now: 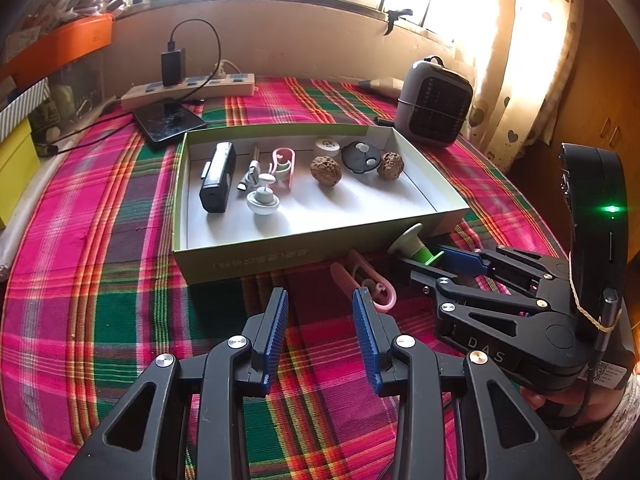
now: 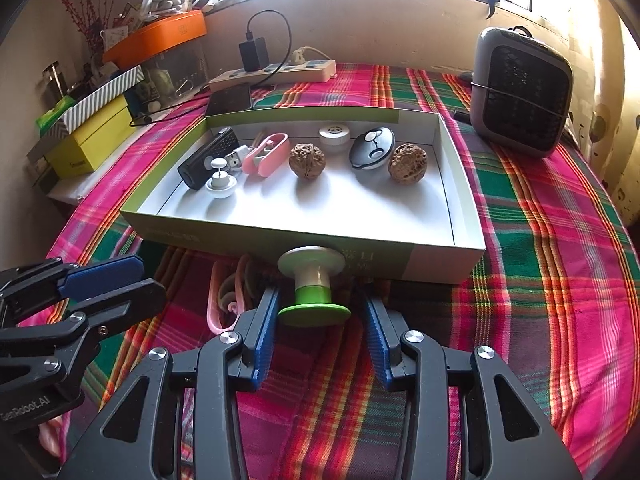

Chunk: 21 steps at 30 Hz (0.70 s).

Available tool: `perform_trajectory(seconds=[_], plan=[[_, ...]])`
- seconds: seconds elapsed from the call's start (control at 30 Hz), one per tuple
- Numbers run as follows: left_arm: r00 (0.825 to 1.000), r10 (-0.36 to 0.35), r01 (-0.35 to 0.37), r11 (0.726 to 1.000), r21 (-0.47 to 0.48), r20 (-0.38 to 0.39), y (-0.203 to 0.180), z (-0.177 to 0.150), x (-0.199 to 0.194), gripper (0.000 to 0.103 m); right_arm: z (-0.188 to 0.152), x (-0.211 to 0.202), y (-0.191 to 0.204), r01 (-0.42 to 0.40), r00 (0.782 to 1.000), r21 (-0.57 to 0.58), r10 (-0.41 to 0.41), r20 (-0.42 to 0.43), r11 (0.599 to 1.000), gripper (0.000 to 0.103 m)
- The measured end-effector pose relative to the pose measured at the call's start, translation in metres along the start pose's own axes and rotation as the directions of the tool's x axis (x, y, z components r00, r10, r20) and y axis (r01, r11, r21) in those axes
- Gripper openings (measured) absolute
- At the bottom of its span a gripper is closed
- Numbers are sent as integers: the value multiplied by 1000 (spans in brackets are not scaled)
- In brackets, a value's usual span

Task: Organize objects
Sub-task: 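Move the right tool to the green-and-white spool while the left tool approaches the pink hook, then close the left tool on the pink S-shaped hook while the right tool grips the spool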

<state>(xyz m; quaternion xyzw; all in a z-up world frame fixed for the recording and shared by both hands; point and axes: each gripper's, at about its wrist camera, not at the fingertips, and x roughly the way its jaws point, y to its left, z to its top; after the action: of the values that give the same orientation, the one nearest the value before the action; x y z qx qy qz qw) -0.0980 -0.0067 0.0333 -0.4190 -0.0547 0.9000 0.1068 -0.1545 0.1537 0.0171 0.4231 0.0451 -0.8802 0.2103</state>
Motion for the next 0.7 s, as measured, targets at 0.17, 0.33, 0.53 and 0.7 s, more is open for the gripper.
perform_trajectory(seconds=[0.17, 0.33, 0.53, 0.7], plan=[[1000, -6, 6, 1000, 14, -9, -8, 2, 4, 32, -2, -3, -5, 2, 1000, 10, -2, 3, 1000, 35], [1000, -4, 4, 1000, 6, -23, -13, 4, 9, 35, -5, -6, -13, 3, 1000, 26, -3, 4, 1000, 35], [1000, -7, 7, 1000, 6, -30, -20, 6, 12, 38, -9, -11, -22, -1, 1000, 49, 1, 9, 999, 35], [999, 5, -5, 1000, 1, -33, -25, 7, 15, 38, -11, -13, -28, -8, 1000, 69, 7, 13, 998, 35]])
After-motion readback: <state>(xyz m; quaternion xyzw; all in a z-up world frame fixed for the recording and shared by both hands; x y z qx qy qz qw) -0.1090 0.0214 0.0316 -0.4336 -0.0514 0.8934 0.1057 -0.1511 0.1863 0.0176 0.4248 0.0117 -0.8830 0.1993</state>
